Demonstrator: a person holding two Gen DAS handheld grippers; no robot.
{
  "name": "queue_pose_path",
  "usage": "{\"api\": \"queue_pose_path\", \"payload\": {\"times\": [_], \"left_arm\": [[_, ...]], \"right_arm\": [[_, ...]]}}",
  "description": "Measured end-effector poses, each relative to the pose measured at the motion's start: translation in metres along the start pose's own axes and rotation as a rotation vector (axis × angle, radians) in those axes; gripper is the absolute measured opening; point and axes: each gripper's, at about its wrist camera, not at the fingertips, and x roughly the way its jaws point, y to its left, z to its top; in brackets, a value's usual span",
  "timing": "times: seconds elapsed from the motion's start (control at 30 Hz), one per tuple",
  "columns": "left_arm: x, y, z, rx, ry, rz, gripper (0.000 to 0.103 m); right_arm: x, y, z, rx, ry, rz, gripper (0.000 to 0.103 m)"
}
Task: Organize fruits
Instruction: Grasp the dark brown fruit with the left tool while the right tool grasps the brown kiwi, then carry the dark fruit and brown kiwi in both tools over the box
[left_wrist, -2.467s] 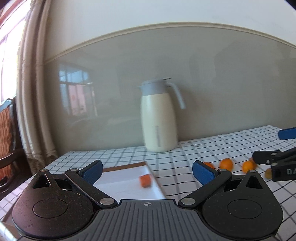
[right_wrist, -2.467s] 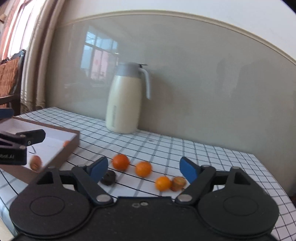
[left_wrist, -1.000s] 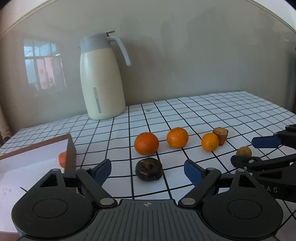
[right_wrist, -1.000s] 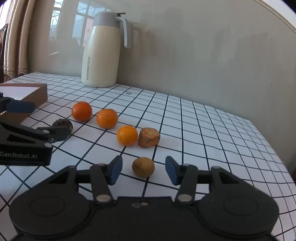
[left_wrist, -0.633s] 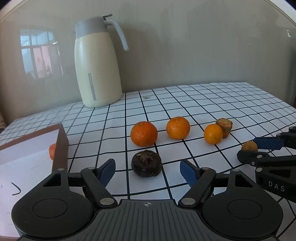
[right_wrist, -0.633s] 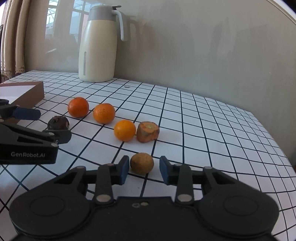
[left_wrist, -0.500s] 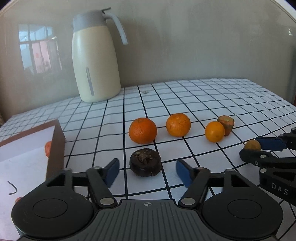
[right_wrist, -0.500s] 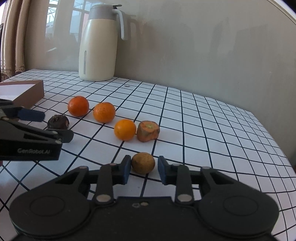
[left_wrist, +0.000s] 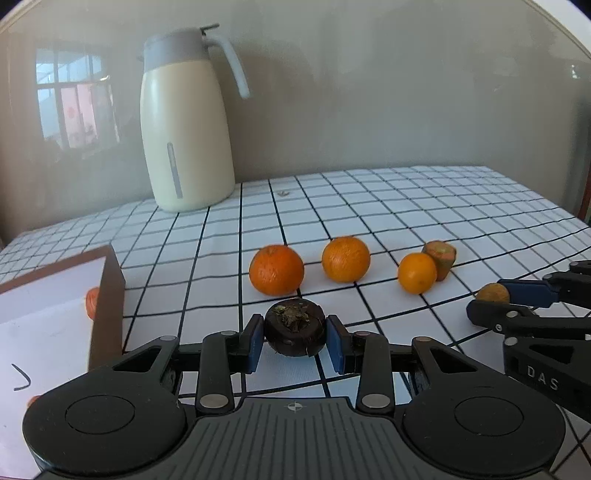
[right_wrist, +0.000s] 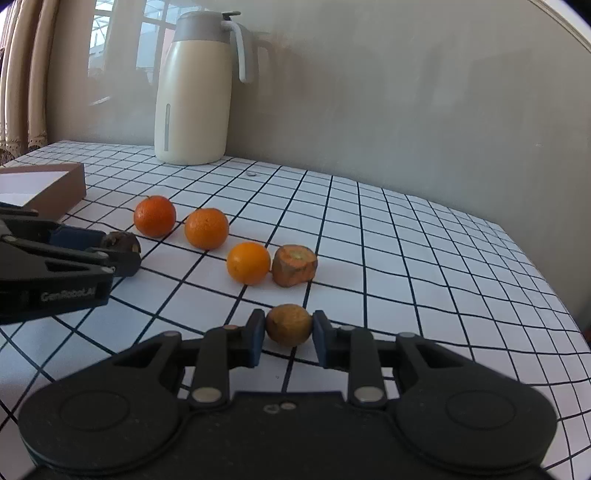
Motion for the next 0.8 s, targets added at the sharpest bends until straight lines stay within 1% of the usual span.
{"api": "queue_pose_path", "payload": {"times": [0.3,0.57,0.8], "left_arm": [[-0.035,0.009,0.002,0.016,-0.052,-0.002,0.036],[-0.064,0.021,0.002,0.013,-0.090,0.015,0.036],[-0.084,0.030,-0.004,0.013,-0.113,0.034,0.036]], "right_arm": [[-0.020,0.007,0.008,-0.014,-0.050,0.005,0.019],[-0.043,0.017,0.017,-0.028,-0.100,0.022,0.019],[-0.059,0.032,0.023,-0.049,-0.128,0.046,0.019]]}}
